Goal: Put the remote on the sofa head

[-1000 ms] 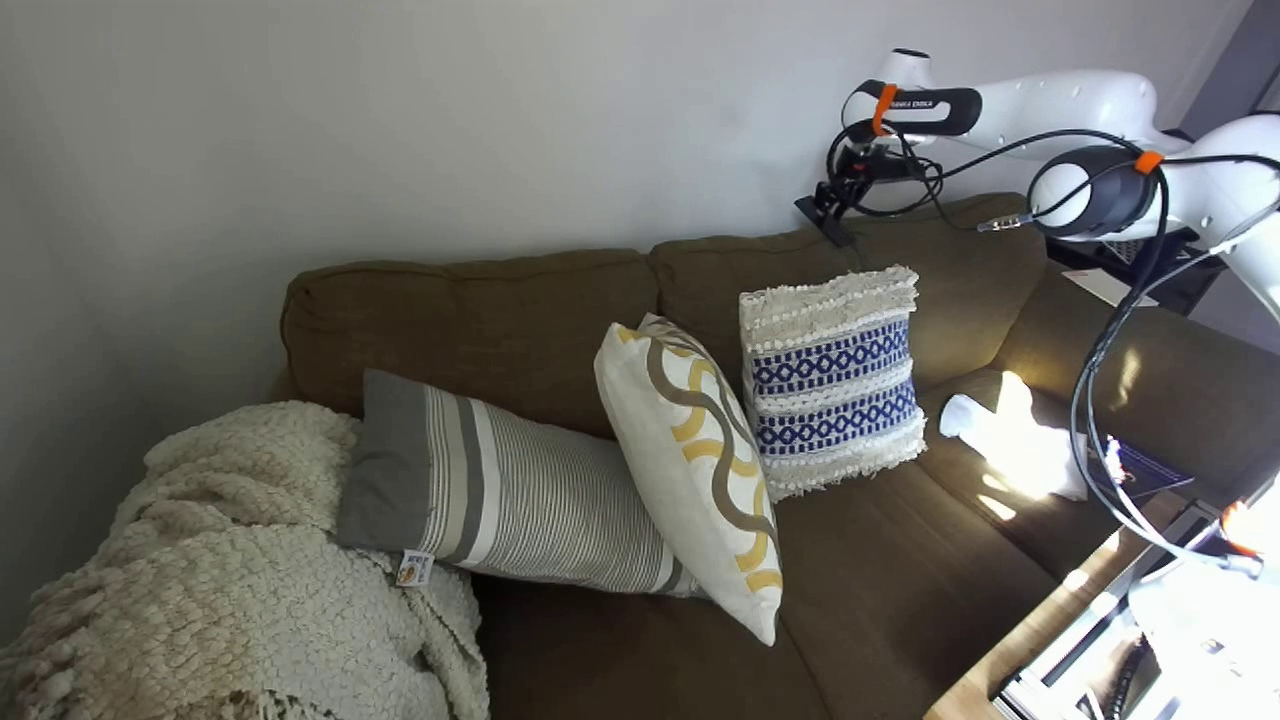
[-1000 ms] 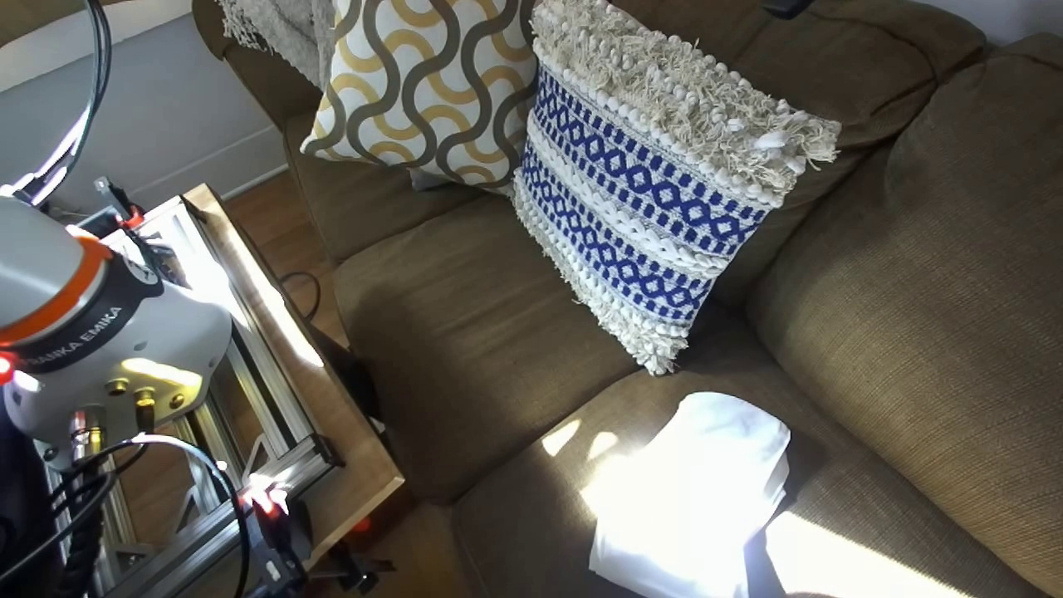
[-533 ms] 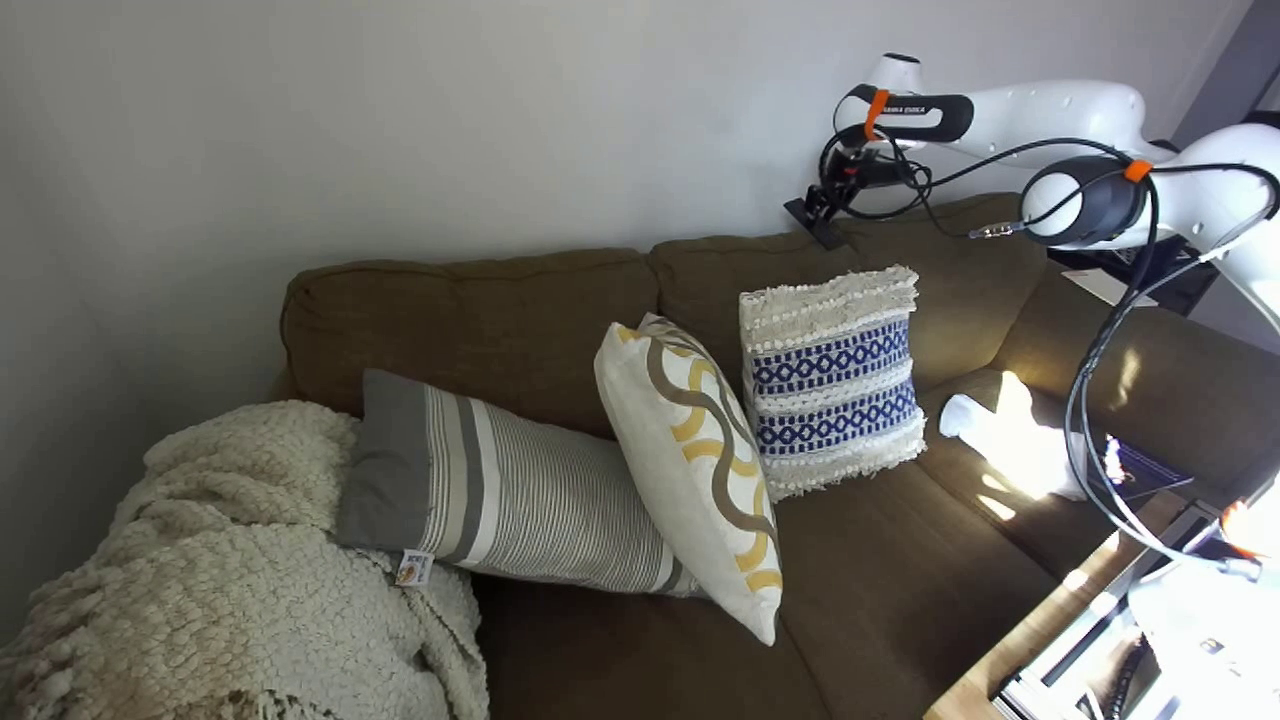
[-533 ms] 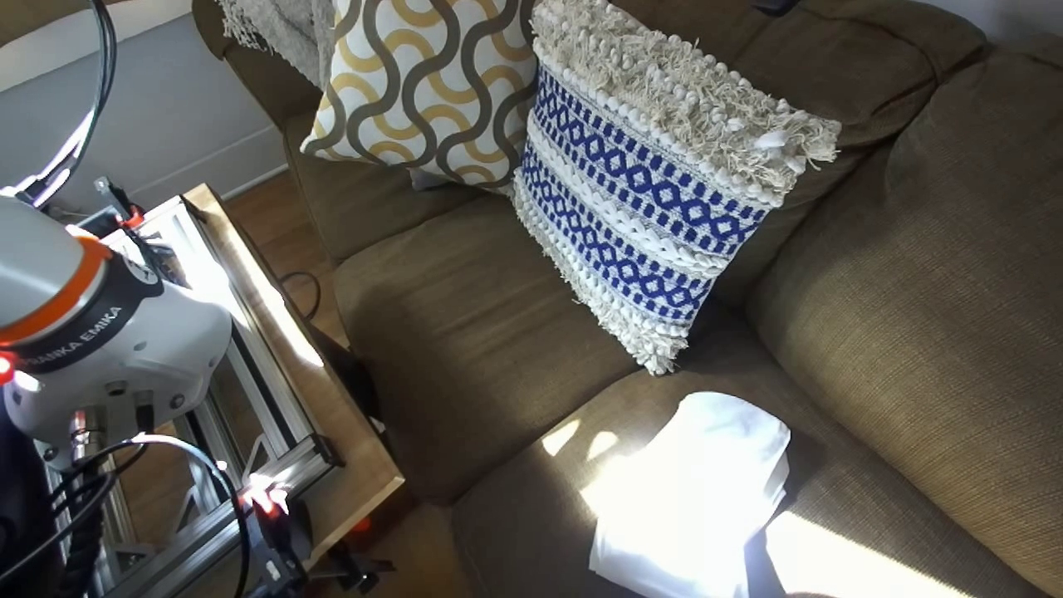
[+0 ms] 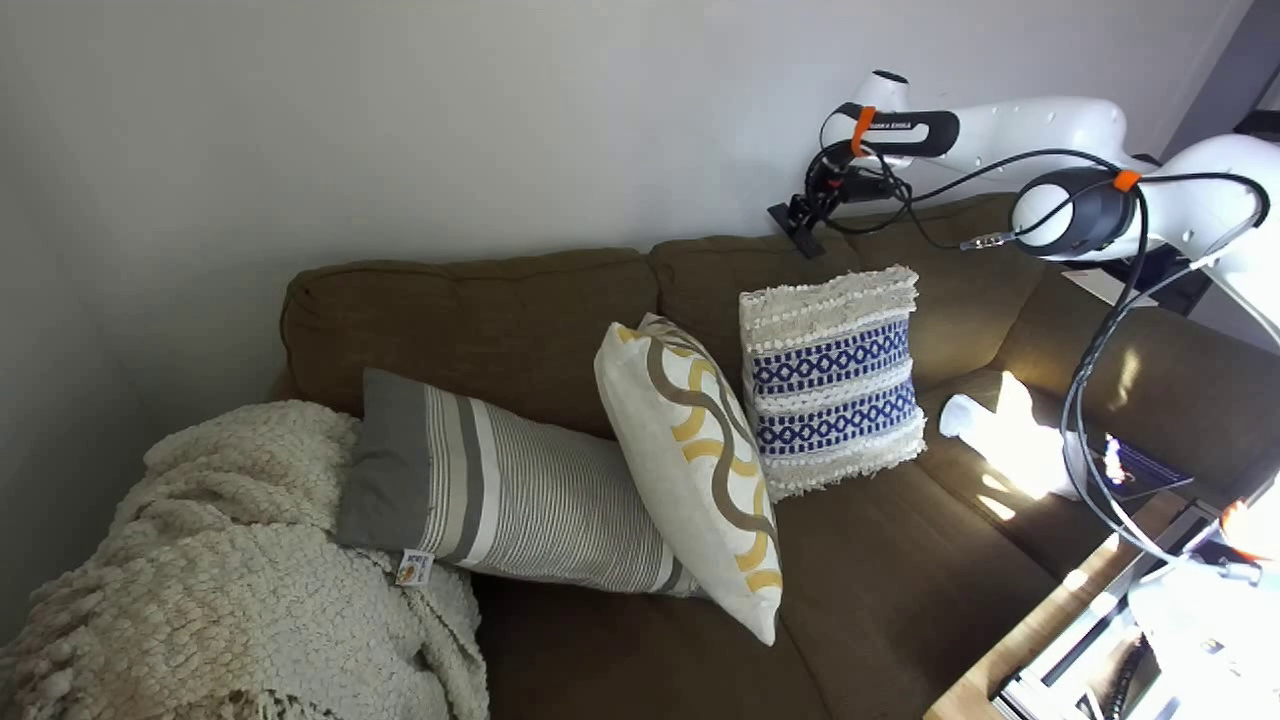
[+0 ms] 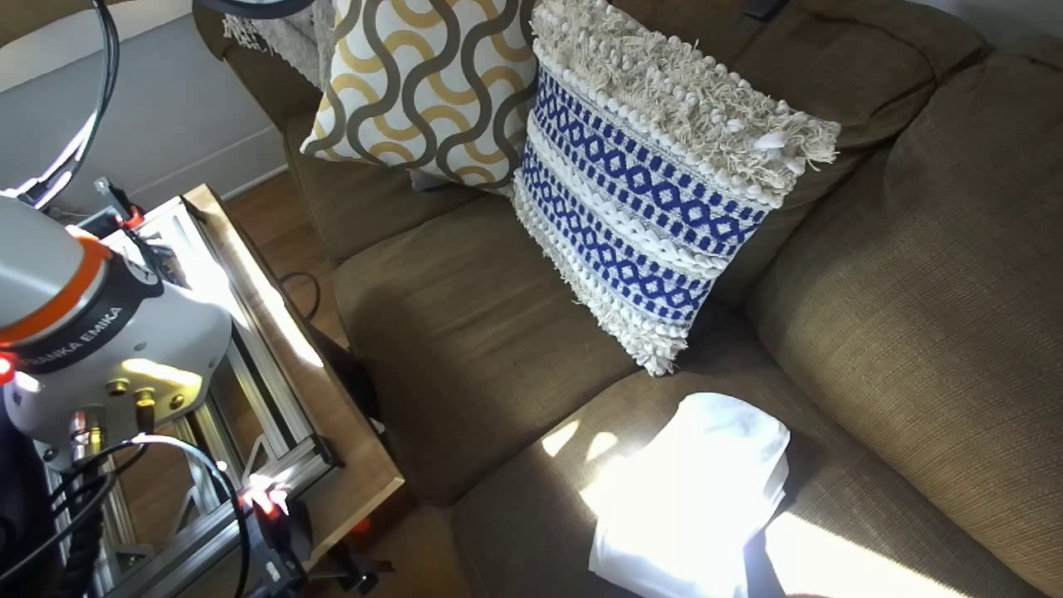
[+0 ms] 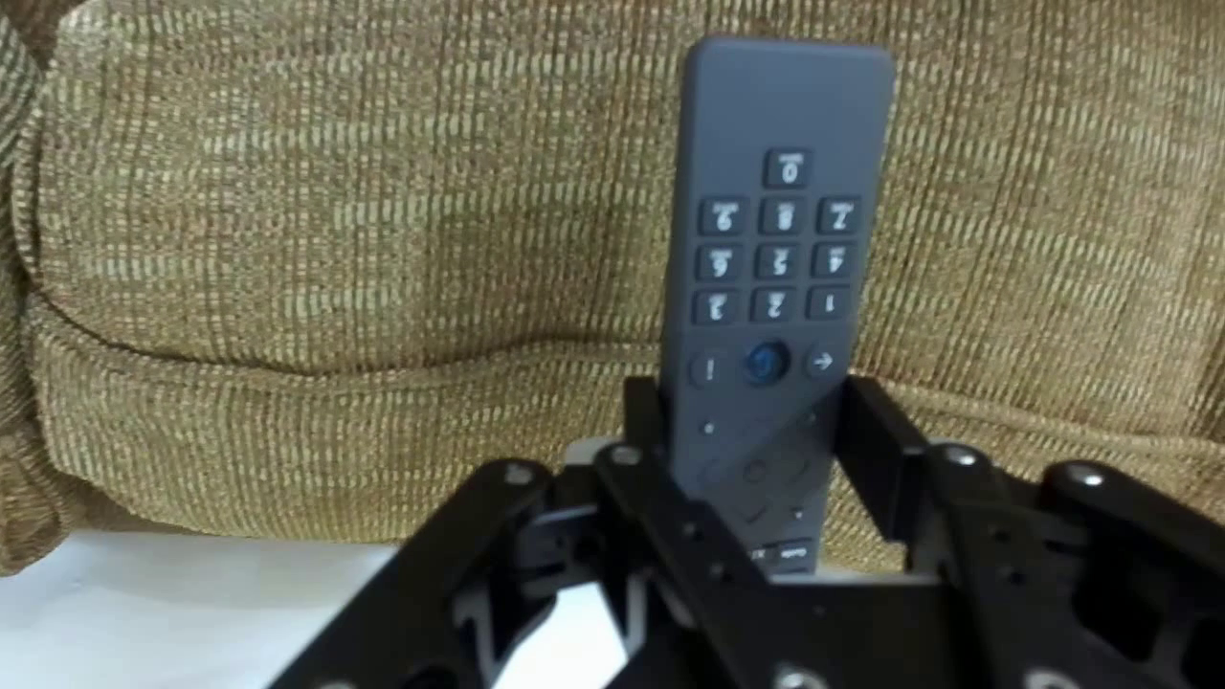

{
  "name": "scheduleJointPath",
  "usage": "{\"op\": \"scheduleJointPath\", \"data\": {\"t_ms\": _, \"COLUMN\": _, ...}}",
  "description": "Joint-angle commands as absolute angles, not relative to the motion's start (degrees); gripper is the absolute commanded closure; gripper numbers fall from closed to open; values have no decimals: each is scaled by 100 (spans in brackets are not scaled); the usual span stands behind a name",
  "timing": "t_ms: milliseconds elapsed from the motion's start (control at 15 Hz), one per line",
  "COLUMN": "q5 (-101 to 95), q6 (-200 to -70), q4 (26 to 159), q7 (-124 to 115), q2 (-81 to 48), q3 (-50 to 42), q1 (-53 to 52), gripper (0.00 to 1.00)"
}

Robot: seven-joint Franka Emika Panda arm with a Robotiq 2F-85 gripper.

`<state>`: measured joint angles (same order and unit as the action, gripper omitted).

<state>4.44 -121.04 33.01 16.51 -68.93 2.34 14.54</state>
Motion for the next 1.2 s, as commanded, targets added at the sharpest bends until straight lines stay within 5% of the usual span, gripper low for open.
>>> {"op": "scheduleJointPath", "data": {"t_ms": 0, "q5": 605, "q6": -12268, "q4": 3027, "q7": 1636, "q2": -7191, "q3": 369, "q1": 1547, "gripper": 75}}
{"op": "scheduleJointPath", "data": {"t_ms": 1067, "q5": 829, "q6": -12692, "q4": 2751, "q7": 1660, "q2": -7527, "q3": 388, "q1": 1664, "gripper": 75}}
{"op": "scheduleJointPath", "data": {"t_ms": 1133, "q5": 823, "q6": -12699, "q4": 2746, "q7": 1648, "q2": -7536, "q3": 382, "q1": 1656, "gripper": 25}}
